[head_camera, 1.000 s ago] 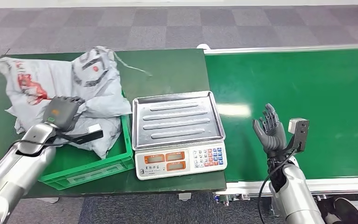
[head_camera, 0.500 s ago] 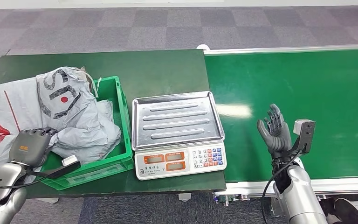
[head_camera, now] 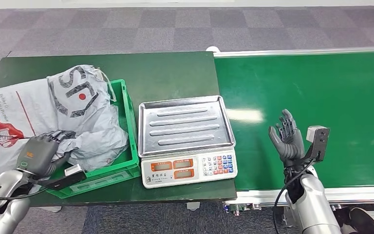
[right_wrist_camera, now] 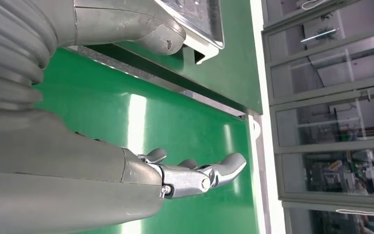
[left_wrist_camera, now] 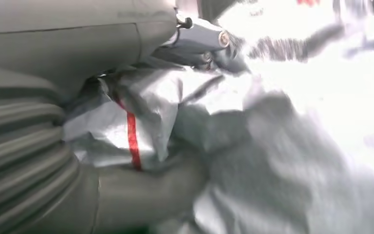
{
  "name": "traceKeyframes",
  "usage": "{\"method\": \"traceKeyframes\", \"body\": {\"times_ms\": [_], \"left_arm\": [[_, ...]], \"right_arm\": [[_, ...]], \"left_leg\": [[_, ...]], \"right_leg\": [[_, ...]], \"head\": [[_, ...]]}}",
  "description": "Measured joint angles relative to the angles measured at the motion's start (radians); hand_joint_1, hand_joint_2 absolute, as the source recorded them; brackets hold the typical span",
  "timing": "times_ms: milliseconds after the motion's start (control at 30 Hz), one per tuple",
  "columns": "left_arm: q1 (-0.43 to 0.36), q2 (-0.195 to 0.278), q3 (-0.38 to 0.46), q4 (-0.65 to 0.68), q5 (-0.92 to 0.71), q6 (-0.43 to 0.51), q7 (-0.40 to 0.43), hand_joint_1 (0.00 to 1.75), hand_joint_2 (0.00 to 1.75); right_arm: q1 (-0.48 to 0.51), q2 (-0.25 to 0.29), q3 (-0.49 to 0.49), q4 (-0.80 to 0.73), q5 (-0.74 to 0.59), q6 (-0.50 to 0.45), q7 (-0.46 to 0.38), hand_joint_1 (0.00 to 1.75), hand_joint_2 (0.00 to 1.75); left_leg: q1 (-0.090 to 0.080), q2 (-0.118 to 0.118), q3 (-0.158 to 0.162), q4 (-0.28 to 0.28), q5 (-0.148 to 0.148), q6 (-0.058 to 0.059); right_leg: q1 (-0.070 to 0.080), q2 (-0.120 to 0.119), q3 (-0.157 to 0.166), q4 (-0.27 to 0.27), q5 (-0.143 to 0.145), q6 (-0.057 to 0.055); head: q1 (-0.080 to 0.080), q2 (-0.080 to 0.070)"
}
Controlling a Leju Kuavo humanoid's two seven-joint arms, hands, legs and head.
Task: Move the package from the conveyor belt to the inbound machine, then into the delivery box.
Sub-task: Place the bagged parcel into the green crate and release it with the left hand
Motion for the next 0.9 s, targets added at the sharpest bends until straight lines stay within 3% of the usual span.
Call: {"method": "traceKeyframes", "body": {"times_ms": [133,367,667,800,900], "left_arm": [[-0.047,-0.035,-0.025,-0.007,0.223,-0.097,-0.070,0.00,1.75],[-0.150,-0.062,-0.072,0.014,0.716,-0.463,-0.194,0.00,1.75],[-0.310,-0.161,-0.139,0.130,0.938,-0.535,-0.223,0.00,1.75],[-0.375,-0.256,-0.172,0.193,1.081,-0.604,-0.213,0.00,1.75],[-0.427,-0.349,-0.213,0.246,1.125,-0.599,-0.201,0.00,1.75]], "right_arm": [[0.015,0.000,-0.004,-0.020,0.008,0.001,0.011,0.00,1.75],[-0.010,0.000,-0.004,-0.014,0.031,0.006,0.024,0.00,1.75],[-0.129,-0.001,0.071,0.080,0.082,0.035,0.012,0.00,1.75],[-0.222,0.001,0.132,0.149,0.107,0.044,-0.024,0.00,1.75],[-0.258,0.005,0.169,0.166,0.109,0.039,-0.057,0.00,1.75]], "left_leg": [[0.000,-0.001,0.000,0.000,0.000,0.000],[0.000,-0.002,0.000,0.000,0.001,0.000],[-0.001,-0.003,0.000,0.001,0.002,0.001],[-0.001,-0.006,-0.001,0.002,0.004,0.002],[-0.001,-0.009,-0.001,0.002,0.004,0.003]], "right_leg": [[0.000,-0.002,0.000,0.000,0.000,0.000],[0.000,-0.003,0.001,0.000,0.000,0.000],[-0.001,-0.005,0.001,0.000,0.001,0.001],[-0.001,-0.007,0.002,0.000,0.002,0.001],[-0.001,-0.010,0.003,0.000,0.002,0.001]], "head": [[0.000,0.000],[0.000,0.000],[0.000,0.000],[0.000,0.000],[0.000,0.000]]}}
